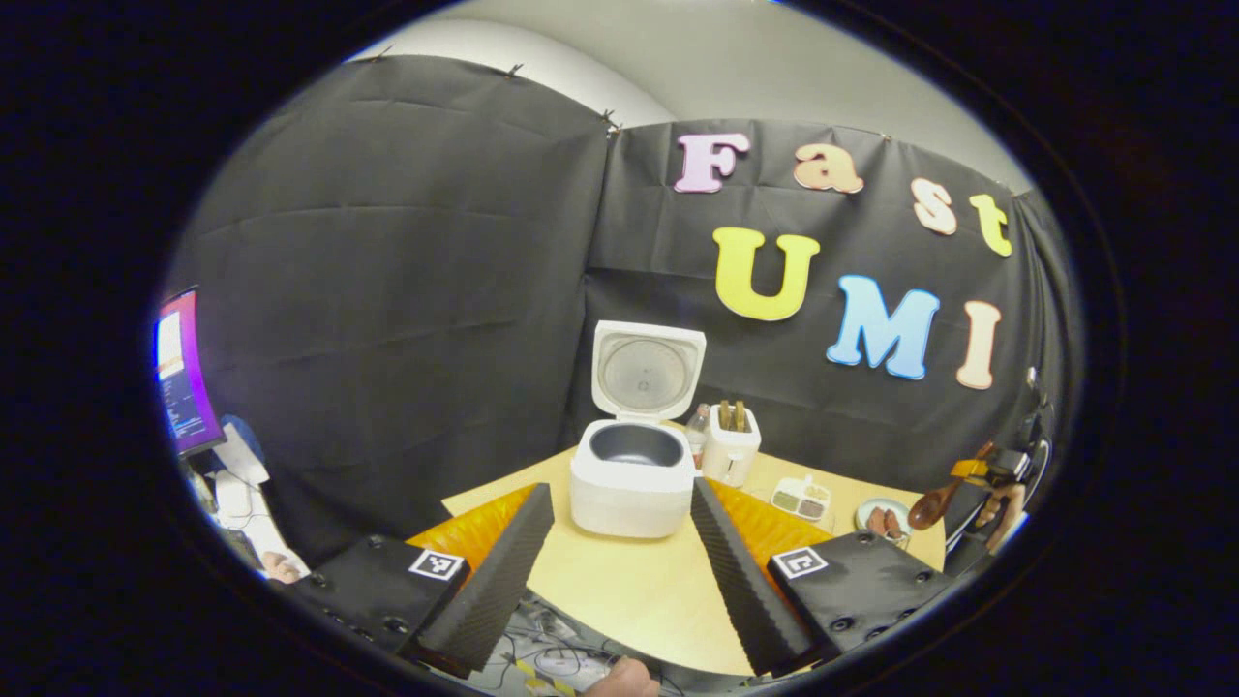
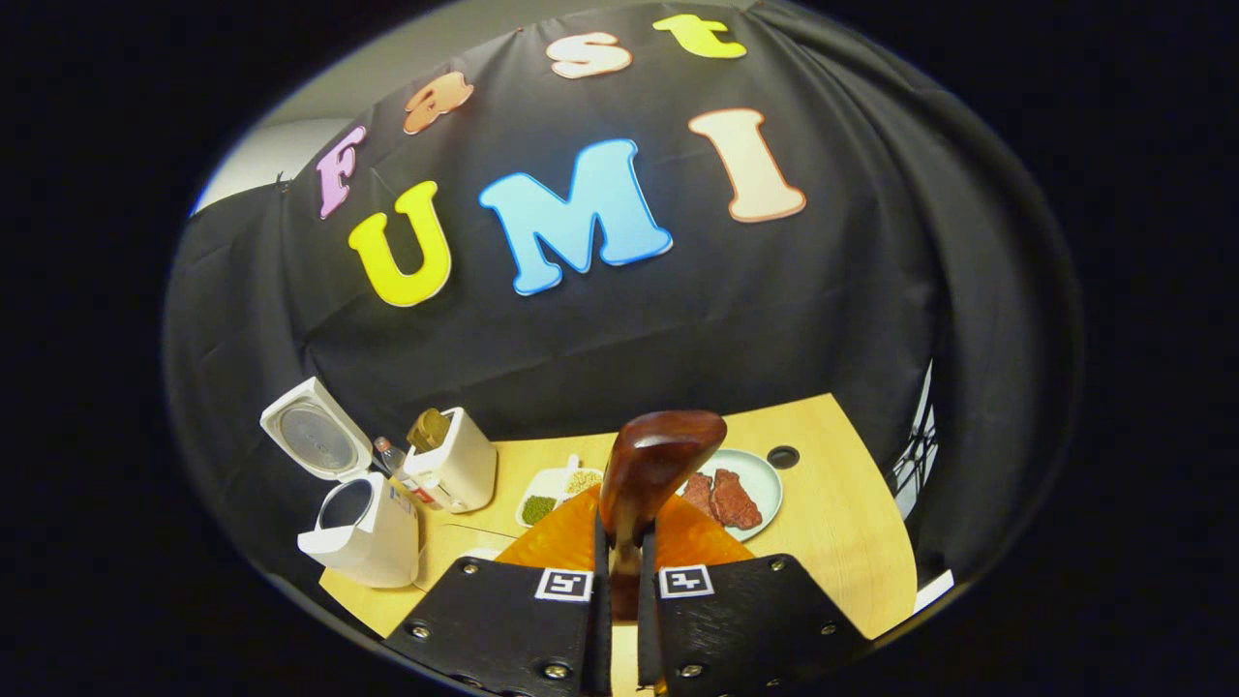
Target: Close the left gripper, press the button to open the rice cooker; take a wooden spoon from the chopstick holder with the right hand, scoop a spoonful of rice and pour it into the rice cooker, then put the wooden spoon back into the chopstick holder.
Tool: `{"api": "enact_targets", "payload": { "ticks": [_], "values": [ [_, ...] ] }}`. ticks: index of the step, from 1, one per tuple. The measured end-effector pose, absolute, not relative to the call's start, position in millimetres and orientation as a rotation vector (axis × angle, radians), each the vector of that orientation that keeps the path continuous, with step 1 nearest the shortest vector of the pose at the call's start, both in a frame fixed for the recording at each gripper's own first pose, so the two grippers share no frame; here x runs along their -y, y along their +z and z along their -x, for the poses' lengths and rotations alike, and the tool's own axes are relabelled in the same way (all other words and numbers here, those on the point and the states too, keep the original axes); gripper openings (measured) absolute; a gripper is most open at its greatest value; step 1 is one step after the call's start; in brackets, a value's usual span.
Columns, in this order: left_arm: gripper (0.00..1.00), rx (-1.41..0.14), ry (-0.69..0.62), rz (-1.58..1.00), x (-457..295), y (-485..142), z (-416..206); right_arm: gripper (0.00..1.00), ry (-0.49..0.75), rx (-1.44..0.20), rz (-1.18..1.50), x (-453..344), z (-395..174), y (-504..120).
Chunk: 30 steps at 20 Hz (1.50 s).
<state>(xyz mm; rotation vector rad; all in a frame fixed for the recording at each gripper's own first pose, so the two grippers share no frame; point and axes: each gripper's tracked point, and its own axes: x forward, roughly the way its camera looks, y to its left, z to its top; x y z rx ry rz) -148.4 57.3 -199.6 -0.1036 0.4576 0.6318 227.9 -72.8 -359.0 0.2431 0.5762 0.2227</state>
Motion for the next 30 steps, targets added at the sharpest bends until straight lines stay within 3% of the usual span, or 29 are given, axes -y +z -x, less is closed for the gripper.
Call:
{"api": "enact_targets", "payload": {
  "ticks": [5,16,19,20,22,24,25,26,28,29,30],
  "values": [
    [0.98,-0.561,0.661,0.0,-24.2,-191.1,146.9,0.11,0.149,-0.697,-0.339,90.1,-251.6,-449.5],
    [0.99,-0.548,0.581,0.005,11.5,-199.4,84.0,0.17,0.145,-0.804,-0.459,99.0,-229.7,-490.8],
    [1.0,-0.521,0.541,0.003,10.4,-192.0,66.7,0.33,0.109,-0.771,-0.508,118.5,-224.6,-481.3],
    [0.99,-0.509,0.526,-0.007,7.7,-188.7,62.5,0.33,0.105,-0.762,-0.522,123.0,-220.2,-476.9],
    [0.99,-0.482,0.493,-0.022,1.9,-183.7,56.3,0.46,0.106,-0.755,-0.579,128.8,-203.1,-462.8],
    [0.99,-0.466,0.45,-0.011,-4.2,-186.7,49.6,0.46,0.035,-0.686,-0.556,155.4,-190.2,-447.5],
    [0.99,-0.459,0.422,0.005,-7.0,-187.8,44.8,0.63,-0.003,-0.648,-0.525,168.9,-180.5,-439.4],
    [0.99,-0.45,0.39,0.024,-11.6,-190.5,39.4,0.63,-0.032,-0.614,-0.501,178.4,-168.5,-428.1],
    [0.99,-0.439,0.325,0.055,-24.1,-195.9,31.1,0.74,-0.066,-0.547,-0.472,188.0,-139.6,-399.3],
    [0.99,-0.438,0.293,0.072,-32.2,-198.7,27.9,0.91,-0.076,-0.527,-0.476,186.5,-122.4,-386.9],
    [0.99,-0.434,0.261,0.09,-41.6,-199.3,24.6,0.97,-0.098,-0.52,-0.478,185.1,-102.8,-376.2]
  ]
}}
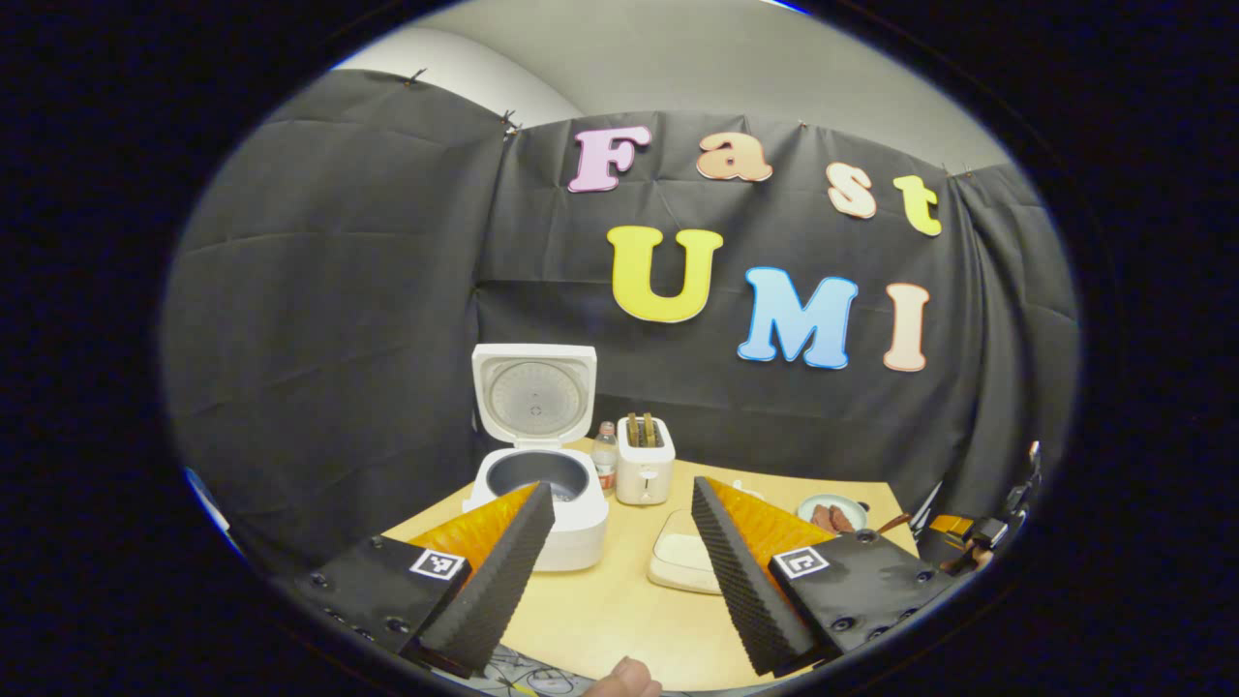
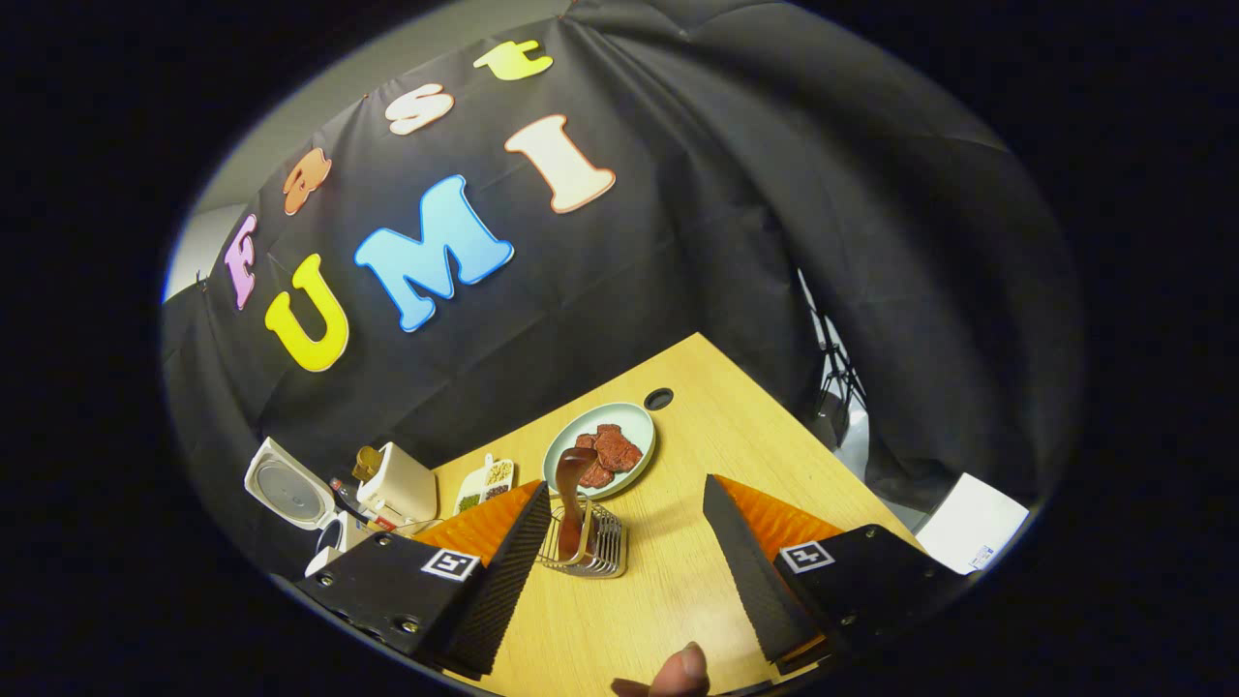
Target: Close the left gripper, press the button to open the rice cooker; take a wooden spoon from the chopstick holder with the right hand, scoop a spoonful of rice and pour it into the rice cooker, then put the wooden spoon back into the chopstick holder.
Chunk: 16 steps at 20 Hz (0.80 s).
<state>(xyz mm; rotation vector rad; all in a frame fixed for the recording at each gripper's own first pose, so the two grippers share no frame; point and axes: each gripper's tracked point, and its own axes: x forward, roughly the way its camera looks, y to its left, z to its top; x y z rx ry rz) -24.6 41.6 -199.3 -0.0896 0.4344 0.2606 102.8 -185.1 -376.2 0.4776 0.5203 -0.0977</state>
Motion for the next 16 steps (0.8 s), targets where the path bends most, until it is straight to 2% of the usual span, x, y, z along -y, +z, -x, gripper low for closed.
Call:
{"api": "enact_targets", "payload": {
  "ticks": [6,10,12,16],
  "values": [
    [0.99,-0.403,0.15,0.14,-114.7,-217.3,-1.3,0.96,-0.171,-0.446,-0.23,155.2,4.1,-319.1],
    [1.0,-0.302,0.191,0.096,-154.8,-174.8,-29.1,0.96,-0.082,-0.39,-0.211,97.9,46.7,-279.1],
    [0.99,-0.256,0.227,0.082,-172.0,-154.4,-47.5,0.97,-0.02,-0.419,-0.263,68.6,59.2,-269.9],
    [0.98,-0.191,0.252,0.085,-186.0,-137.5,-89.7,0.96,0.048,-0.369,-0.273,39.8,68.6,-247.1]
  ]
}}
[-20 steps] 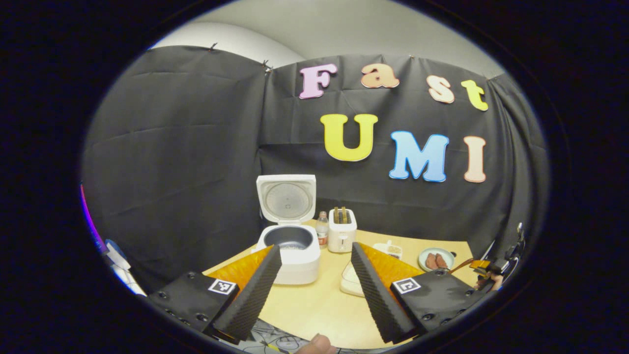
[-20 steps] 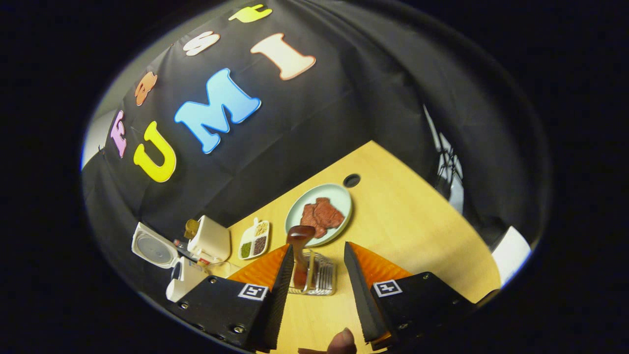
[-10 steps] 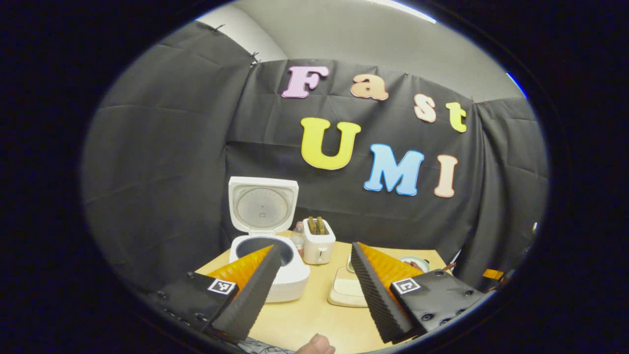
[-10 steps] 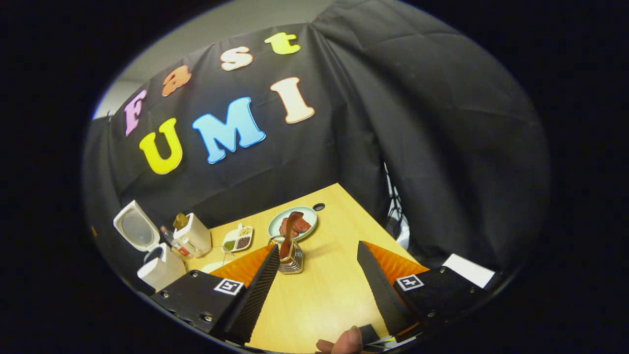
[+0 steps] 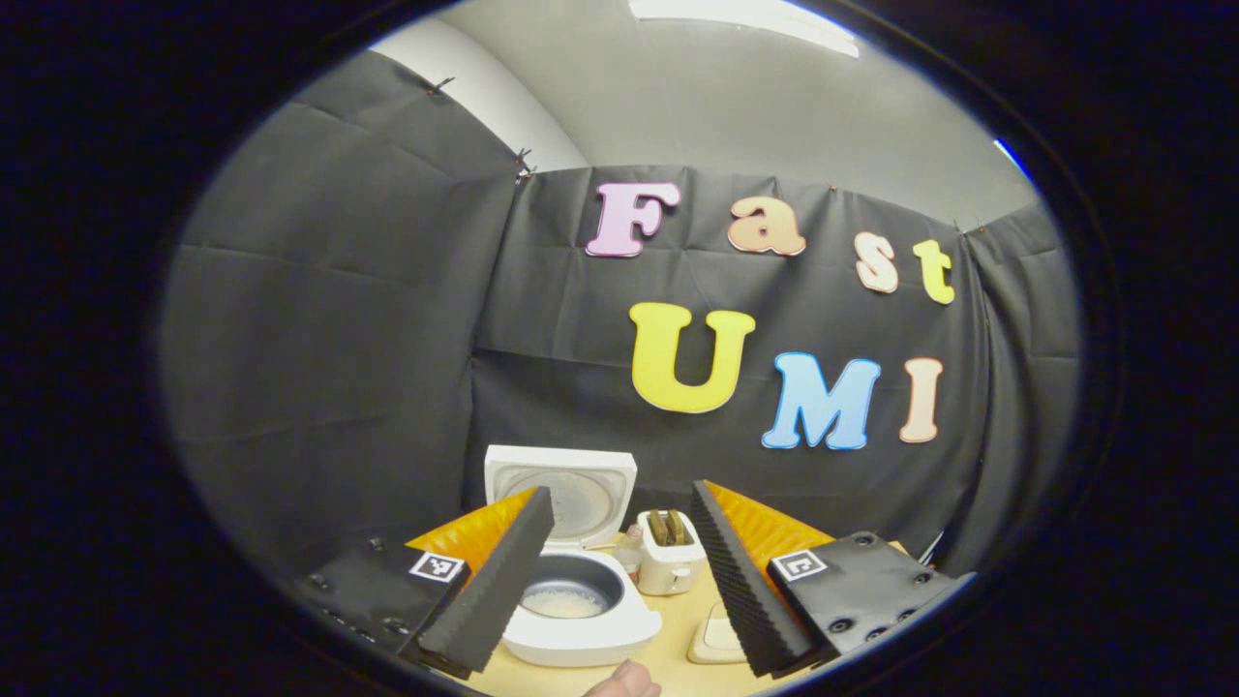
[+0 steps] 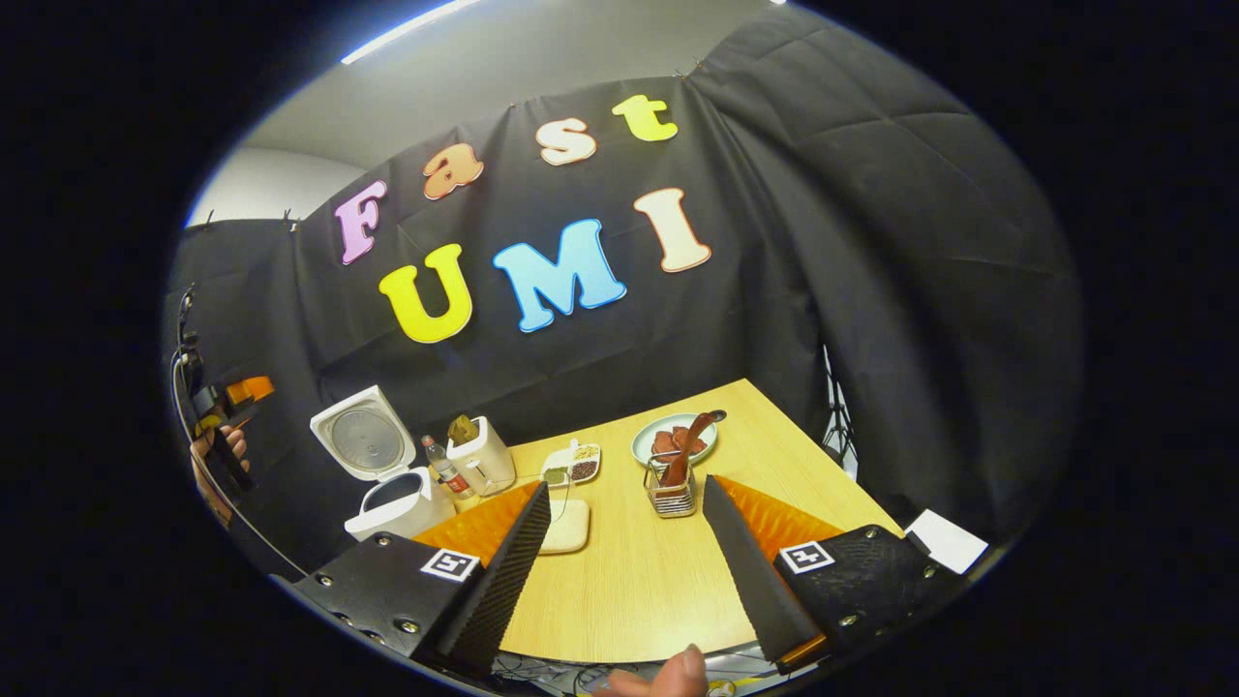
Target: Close the left gripper, press the button to open the rice cooker; take a wooden spoon from the chopstick holder with the right hand, scoop a spoonful of rice and pour it into the rice cooker, then put the wooden spoon back into the chopstick holder.
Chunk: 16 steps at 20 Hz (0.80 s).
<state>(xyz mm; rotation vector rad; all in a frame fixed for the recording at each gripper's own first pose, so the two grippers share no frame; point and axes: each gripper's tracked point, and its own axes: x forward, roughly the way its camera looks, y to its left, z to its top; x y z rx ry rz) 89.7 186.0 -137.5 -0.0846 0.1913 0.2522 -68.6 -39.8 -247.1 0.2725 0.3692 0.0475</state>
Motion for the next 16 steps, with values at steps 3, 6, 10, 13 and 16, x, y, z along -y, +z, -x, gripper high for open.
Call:
{"api": "enact_targets", "payload": {
  "ticks": [3,6,10,13,16],
  "values": [
    [0.97,-0.191,0.254,0.079,-200.3,-144.5,-126.7,0.96,0.036,-0.385,-0.281,20.2,76.9,-239.5],
    [0.97,-0.189,0.255,0.058,-228.1,-154.7,-181.6,0.97,-0.037,-0.354,-0.267,7.2,74.7,-223.6],
    [0.97,-0.189,0.259,0.089,-268.4,-172.2,-261.8,0.96,-0.104,-0.32,-0.24,-24.9,75.3,-209.0],
    [0.97,-0.22,0.301,0.122,-299.4,-197.6,-315.7,0.96,-0.125,-0.331,-0.178,-42.6,81.8,-208.0],
    [0.97,-0.31,0.37,0.093,-335.6,-240.2,-363.4,0.97,-0.119,-0.372,-0.107,-56.7,85.1,-212.4]
  ]
}}
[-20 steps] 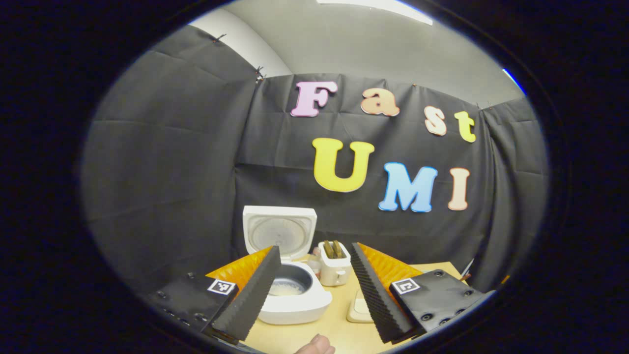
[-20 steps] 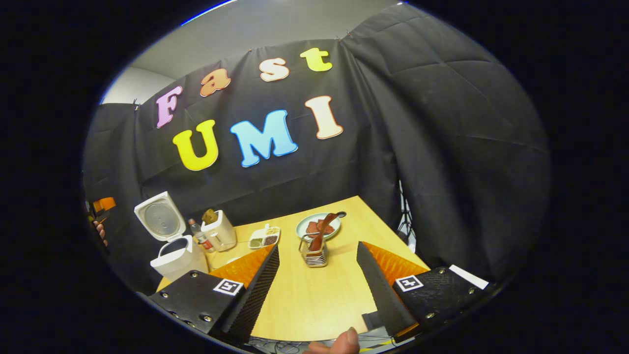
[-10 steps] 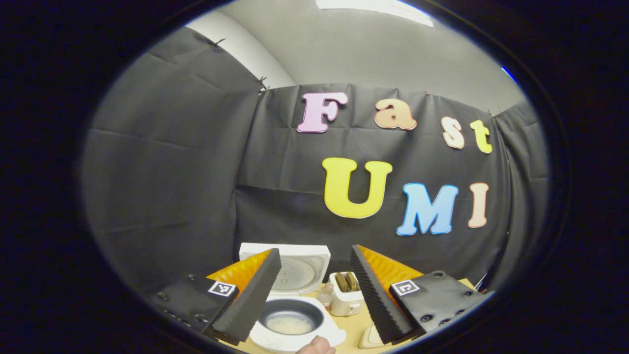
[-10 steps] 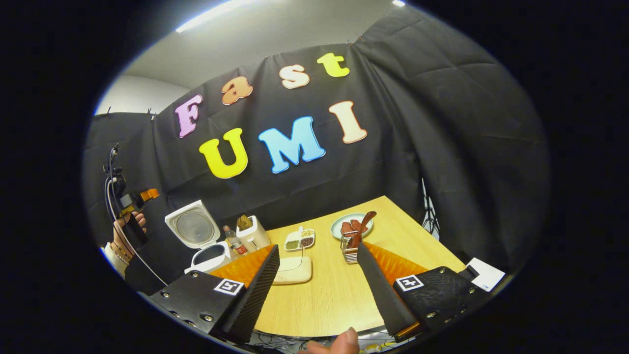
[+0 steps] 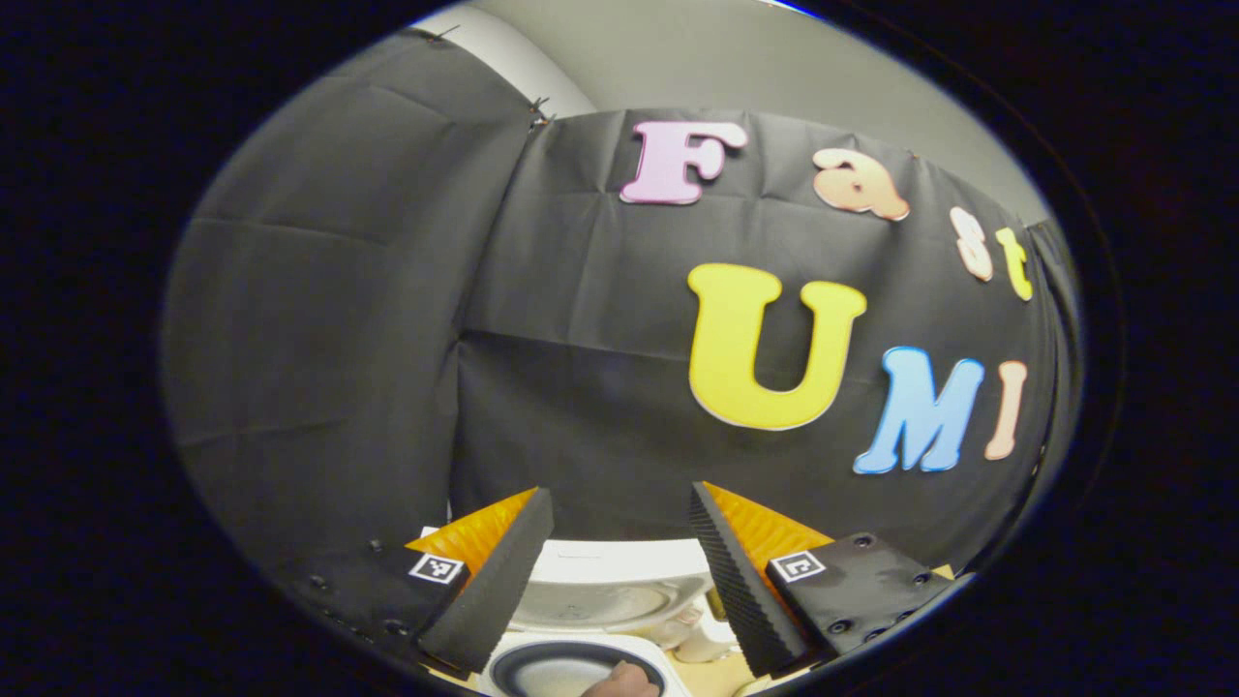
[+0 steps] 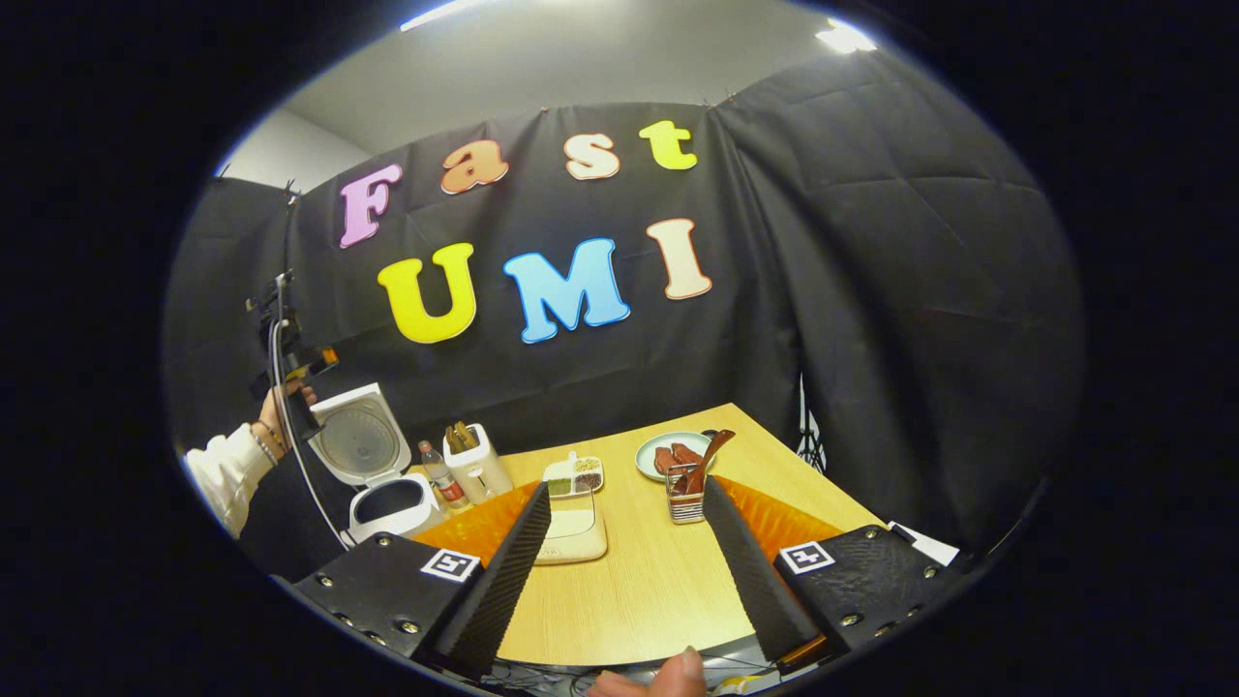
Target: Close the left gripper, press the button to open the rice cooker; take a wooden spoon from the chopstick holder with the right hand, scoop a spoonful of rice and pour it into the rice cooker, then put the wooden spoon back into the chopstick holder.
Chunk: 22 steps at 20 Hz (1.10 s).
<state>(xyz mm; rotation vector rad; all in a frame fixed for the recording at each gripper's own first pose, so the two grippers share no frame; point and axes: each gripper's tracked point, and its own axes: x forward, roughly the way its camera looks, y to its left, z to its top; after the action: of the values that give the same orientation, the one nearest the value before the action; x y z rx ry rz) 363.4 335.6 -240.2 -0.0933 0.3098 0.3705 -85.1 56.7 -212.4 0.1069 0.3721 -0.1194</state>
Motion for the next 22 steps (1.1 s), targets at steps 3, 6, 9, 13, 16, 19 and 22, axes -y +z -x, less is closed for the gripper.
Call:
{"api": "enact_targets", "payload": {
  "ticks": [3,6,9,13,16,19,22],
  "values": [
    [0.97,-0.427,0.417,0.079,-355.2,-293.2,-390.6,0.96,-0.124,-0.395,-0.084,-65.1,81.8,-210.7],
    [0.94,-0.468,0.439,-0.061,-355.1,-305.1,-388.0,0.96,-0.134,-0.41,-0.062,-68.2,83.1,-214.4],
    [0.96,-0.46,0.44,-0.022,-340.2,-299.1,-369.7,0.97,-0.119,-0.421,-0.085,-74.8,79.4,-217.2],
    [0.95,-0.453,0.4,-0.03,-305.1,-304.8,-314.3,0.96,-0.087,-0.421,-0.094,-85.2,73.6,-218.6],
    [0.96,-0.436,0.366,-0.028,-284.0,-316.5,-275.7,0.97,-0.071,-0.433,-0.099,-91.4,71.4,-224.0],
    [0.95,-0.433,0.35,-0.037,-266.9,-336.6,-238.2,0.96,-0.07,-0.455,-0.107,-91.0,72.1,-232.1],
    [0.95,-0.471,0.326,-0.031,-248.8,-371.9,-200.1,0.97,-0.077,-0.467,-0.118,-89.4,75.2,-233.8]
  ]
}}
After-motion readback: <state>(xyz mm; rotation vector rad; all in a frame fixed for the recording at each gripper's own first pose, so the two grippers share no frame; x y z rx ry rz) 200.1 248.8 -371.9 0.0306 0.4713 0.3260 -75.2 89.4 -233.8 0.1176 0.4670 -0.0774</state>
